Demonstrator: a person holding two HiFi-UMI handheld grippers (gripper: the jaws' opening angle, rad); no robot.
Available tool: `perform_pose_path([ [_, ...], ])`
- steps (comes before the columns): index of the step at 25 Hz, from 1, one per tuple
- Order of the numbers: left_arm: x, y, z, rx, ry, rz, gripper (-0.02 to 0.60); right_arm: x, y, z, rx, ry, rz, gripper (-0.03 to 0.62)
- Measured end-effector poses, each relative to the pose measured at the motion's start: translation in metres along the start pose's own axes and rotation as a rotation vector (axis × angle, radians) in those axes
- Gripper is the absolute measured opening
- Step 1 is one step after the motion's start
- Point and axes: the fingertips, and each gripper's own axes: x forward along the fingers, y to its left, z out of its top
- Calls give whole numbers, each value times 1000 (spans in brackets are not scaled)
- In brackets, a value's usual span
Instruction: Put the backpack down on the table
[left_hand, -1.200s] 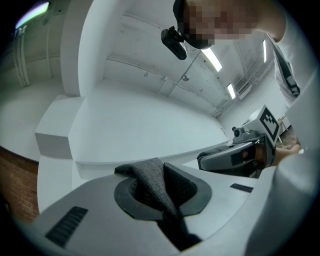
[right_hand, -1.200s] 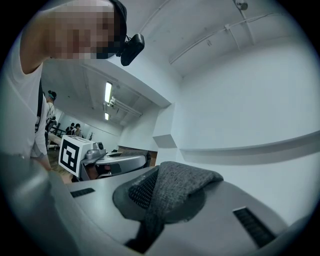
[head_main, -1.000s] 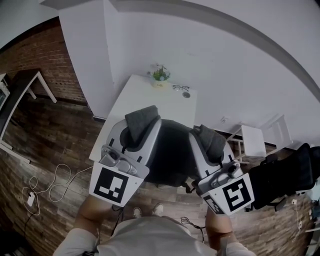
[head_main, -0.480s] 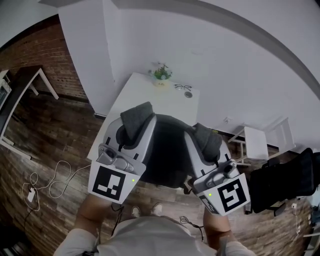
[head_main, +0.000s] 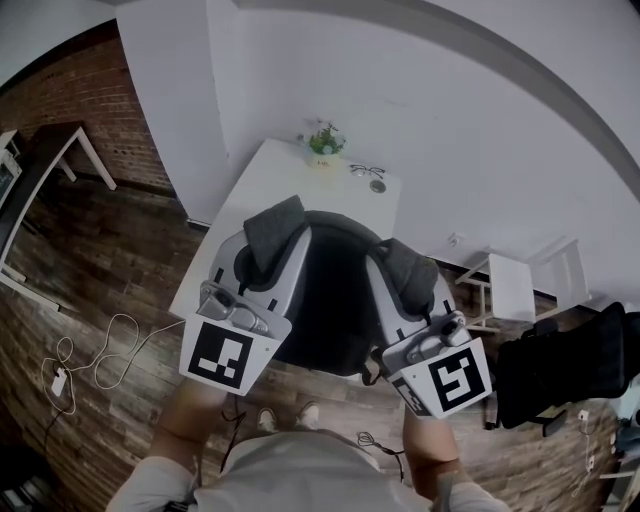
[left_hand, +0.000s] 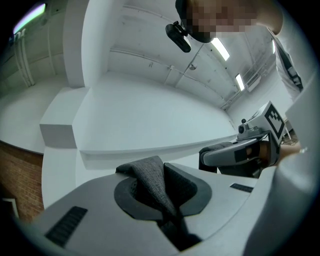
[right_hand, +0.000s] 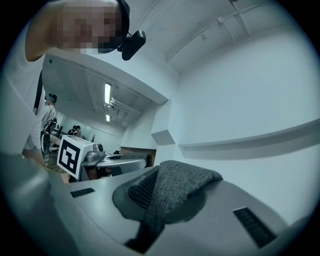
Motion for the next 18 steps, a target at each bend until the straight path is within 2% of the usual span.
perform_pose_path([
  [18, 23, 15, -84, -28, 133, 0, 52, 42, -33, -77, 42, 108, -57, 44],
])
